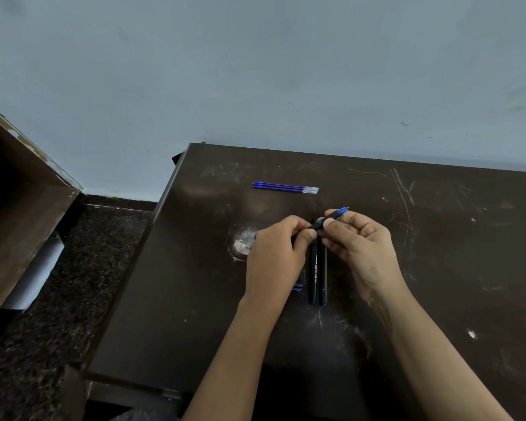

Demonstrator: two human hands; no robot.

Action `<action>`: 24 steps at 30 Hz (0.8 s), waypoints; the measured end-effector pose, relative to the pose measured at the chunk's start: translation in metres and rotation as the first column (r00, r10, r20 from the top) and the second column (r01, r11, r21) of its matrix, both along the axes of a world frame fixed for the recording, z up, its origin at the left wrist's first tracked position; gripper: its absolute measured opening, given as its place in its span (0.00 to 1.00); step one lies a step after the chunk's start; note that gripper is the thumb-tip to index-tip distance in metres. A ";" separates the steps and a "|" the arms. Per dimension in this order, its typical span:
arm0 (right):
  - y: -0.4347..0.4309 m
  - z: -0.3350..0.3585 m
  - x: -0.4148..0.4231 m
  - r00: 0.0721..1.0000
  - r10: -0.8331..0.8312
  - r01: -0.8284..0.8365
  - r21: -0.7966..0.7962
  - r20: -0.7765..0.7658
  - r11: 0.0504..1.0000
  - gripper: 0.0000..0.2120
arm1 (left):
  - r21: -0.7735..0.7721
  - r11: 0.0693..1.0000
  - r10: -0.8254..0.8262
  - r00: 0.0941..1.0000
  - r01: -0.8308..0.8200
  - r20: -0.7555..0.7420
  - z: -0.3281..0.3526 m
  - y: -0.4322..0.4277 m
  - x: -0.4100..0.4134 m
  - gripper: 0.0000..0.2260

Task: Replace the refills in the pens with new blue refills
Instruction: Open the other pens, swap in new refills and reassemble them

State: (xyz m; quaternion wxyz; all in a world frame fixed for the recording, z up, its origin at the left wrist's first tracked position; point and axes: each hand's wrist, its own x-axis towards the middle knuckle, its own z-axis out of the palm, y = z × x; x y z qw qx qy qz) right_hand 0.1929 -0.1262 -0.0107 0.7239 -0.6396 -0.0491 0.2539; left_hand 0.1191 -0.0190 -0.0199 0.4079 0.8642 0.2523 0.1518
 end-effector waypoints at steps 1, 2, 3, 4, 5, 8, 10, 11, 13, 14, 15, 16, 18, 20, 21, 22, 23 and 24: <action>0.000 0.000 0.000 1.000 0.001 -0.001 0.006 -0.004 1.000 0.05 | -0.002 1.000 0.005 1.000 -0.005 0.018 0.001 0.000 -0.001 0.04; 0.000 0.000 0.000 1.000 0.001 -0.001 0.016 -0.010 1.000 0.05 | -0.009 1.000 0.006 0.999 -0.006 0.034 0.001 0.000 -0.001 0.05; 0.000 0.000 0.000 1.000 0.001 -0.001 0.026 -0.015 1.000 0.05 | -0.017 1.000 0.003 0.999 -0.003 0.038 0.001 0.000 -0.001 0.06; 0.001 0.000 0.000 1.000 0.001 -0.001 0.026 -0.014 1.000 0.05 | -0.025 1.000 -0.002 0.999 0.003 0.035 0.001 -0.001 -0.001 0.06; 0.001 0.000 0.000 1.000 0.002 -0.002 0.018 -0.008 1.000 0.05 | -0.023 1.000 -0.005 1.000 0.005 0.016 0.001 -0.002 -0.001 0.08; 0.002 -0.001 0.000 1.000 0.002 -0.002 0.008 0.003 1.000 0.05 | 0.032 0.999 -0.014 1.000 0.015 -0.019 0.000 -0.002 0.000 0.11; 0.001 -0.001 0.000 1.000 0.007 -0.007 -0.001 0.012 1.000 0.05 | 0.037 0.999 -0.018 1.000 0.018 -0.001 0.000 -0.001 0.000 0.06; 0.001 -0.001 0.000 1.000 0.010 -0.010 -0.006 0.015 1.000 0.05 | 0.023 1.000 -0.016 1.000 0.015 0.018 0.000 -0.001 0.000 0.05; 0.000 -0.001 0.000 1.000 0.011 -0.011 0.001 0.015 1.000 0.05 | -0.009 1.000 -0.011 0.999 0.011 0.043 0.001 0.000 0.000 0.06; 0.000 -0.001 0.000 1.000 0.010 -0.010 0.003 0.016 1.000 0.05 | -0.016 1.000 -0.011 0.999 0.012 0.040 0.001 0.000 0.000 0.07; 0.000 -0.001 0.000 1.000 0.009 -0.009 0.001 0.018 1.000 0.05 | -0.018 1.000 -0.013 1.000 0.013 0.027 0.001 -0.001 0.000 0.08; 0.000 0.000 0.001 1.000 0.009 -0.009 -0.001 0.021 1.000 0.05 | -0.007 1.000 -0.014 1.000 0.014 0.006 0.001 -0.002 0.000 0.10; 0.000 -0.001 0.001 1.000 0.007 -0.007 0.001 0.021 1.000 0.05 | 0.021 1.000 -0.020 1.000 0.021 -0.011 0.001 -0.002 0.000 0.10; -0.001 -0.001 0.001 1.000 0.001 -0.001 -0.001 0.020 1.000 0.05 | 0.019 1.000 -0.019 1.000 0.019 0.004 0.001 -0.001 0.000 0.06; 0.000 -0.002 0.000 1.000 0.000 0.000 0.000 0.021 1.000 0.05 | 0.012 1.000 -0.010 1.000 0.010 0.020 0.001 -0.001 0.000 0.03; 0.000 -0.002 0.000 1.000 0.001 -0.001 0.003 0.021 1.000 0.05 | 0.013 1.000 0.003 0.999 -0.004 0.037 0.001 0.000 0.000 0.03; 0.000 -0.002 0.000 1.000 0.003 -0.003 0.007 0.022 1.000 0.05 | 0.007 1.000 0.012 0.998 -0.012 0.055 0.001 0.000 0.000 0.05; 0.000 -0.003 0.000 1.000 0.004 -0.004 0.009 0.024 1.000 0.05 | -0.001 1.000 0.014 0.998 -0.014 0.064 0.001 0.000 0.000 0.05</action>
